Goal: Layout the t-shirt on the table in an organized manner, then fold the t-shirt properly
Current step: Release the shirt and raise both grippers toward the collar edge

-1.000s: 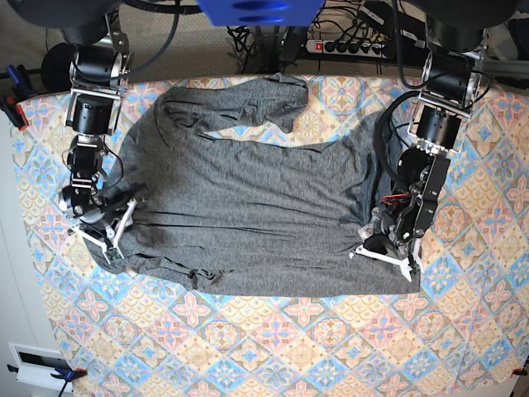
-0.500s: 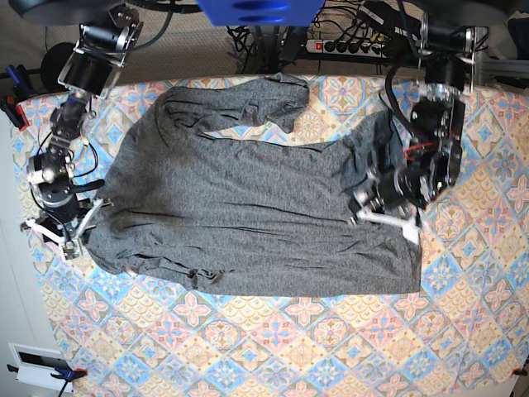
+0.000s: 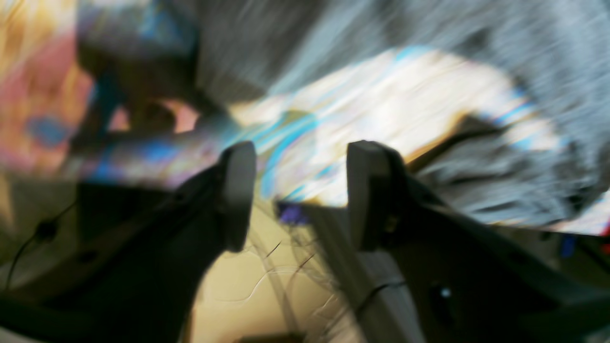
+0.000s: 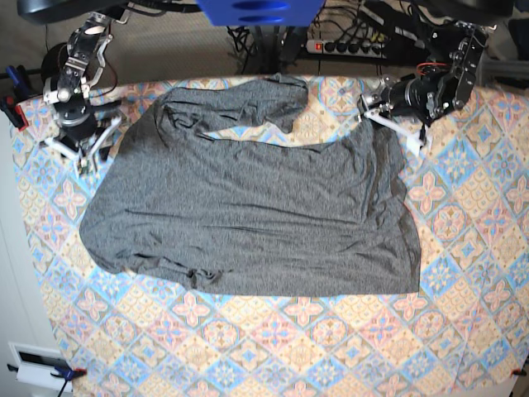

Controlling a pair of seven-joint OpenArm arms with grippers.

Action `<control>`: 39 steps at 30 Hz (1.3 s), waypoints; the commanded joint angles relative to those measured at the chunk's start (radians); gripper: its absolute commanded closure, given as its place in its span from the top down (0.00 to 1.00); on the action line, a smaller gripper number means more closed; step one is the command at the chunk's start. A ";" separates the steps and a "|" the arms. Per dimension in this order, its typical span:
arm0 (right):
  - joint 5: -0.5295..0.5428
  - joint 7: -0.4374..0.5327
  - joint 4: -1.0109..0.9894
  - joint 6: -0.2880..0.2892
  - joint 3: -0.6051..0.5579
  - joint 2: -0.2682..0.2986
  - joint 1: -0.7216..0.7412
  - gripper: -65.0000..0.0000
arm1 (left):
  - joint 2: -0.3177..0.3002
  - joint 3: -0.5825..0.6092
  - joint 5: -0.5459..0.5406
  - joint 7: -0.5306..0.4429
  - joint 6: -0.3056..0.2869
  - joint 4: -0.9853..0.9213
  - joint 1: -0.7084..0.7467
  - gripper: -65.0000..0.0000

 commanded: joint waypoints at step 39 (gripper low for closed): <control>0.226 -0.001 0.016 -0.015 0.055 0.015 -0.019 0.31 | 0.147 0.100 0.676 -0.097 -0.005 -0.012 0.025 0.55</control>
